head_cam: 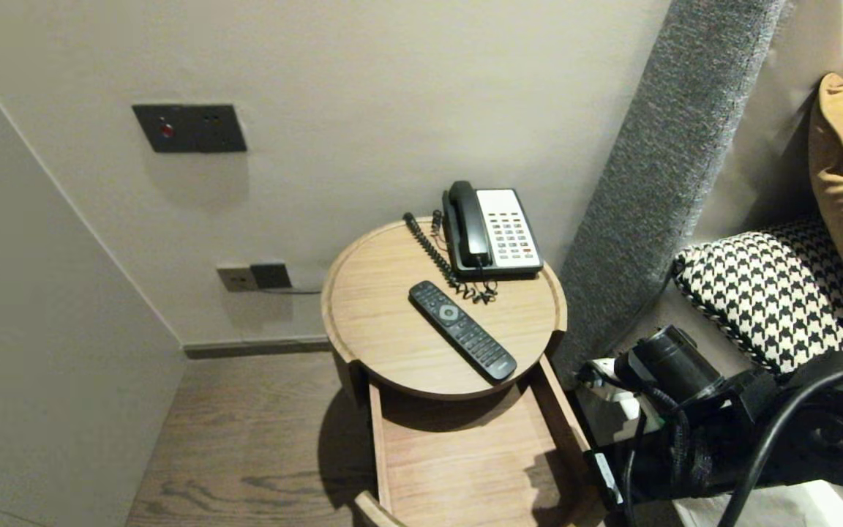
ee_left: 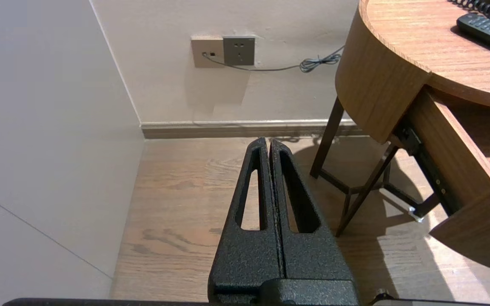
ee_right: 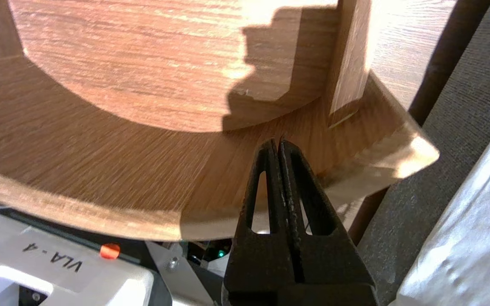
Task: Open the nightstand drawer
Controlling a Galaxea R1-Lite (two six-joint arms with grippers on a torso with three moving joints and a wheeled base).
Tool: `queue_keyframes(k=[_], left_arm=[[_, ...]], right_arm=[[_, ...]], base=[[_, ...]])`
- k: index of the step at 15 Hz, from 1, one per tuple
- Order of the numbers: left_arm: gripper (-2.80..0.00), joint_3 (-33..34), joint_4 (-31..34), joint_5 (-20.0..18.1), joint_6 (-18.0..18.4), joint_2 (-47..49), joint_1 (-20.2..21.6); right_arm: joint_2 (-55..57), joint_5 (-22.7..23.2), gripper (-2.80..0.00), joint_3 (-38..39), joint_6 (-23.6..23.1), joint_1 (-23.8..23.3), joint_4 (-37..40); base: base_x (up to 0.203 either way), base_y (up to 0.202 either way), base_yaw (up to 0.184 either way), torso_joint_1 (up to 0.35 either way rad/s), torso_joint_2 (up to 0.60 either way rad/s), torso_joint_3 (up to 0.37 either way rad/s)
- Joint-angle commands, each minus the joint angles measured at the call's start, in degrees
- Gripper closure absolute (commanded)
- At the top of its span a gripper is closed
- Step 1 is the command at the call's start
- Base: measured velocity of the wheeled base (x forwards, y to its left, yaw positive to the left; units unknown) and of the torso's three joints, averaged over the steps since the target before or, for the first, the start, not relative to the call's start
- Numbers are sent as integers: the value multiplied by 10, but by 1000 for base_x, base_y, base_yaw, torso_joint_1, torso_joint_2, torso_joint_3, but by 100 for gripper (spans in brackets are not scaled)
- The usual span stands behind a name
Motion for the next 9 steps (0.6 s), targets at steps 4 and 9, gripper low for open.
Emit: queue_keyframes(k=[4, 9], left_arm=[[0, 0, 0, 1, 0, 0, 0], [0, 0, 0, 0, 0, 0, 0]], right_arm=[[-20, 0, 0, 21, 4, 5, 3], [-44, -2, 0, -15, 3, 1, 4]], base=[[0, 0, 0, 0, 0, 0], [0, 0, 0, 0, 0, 0]])
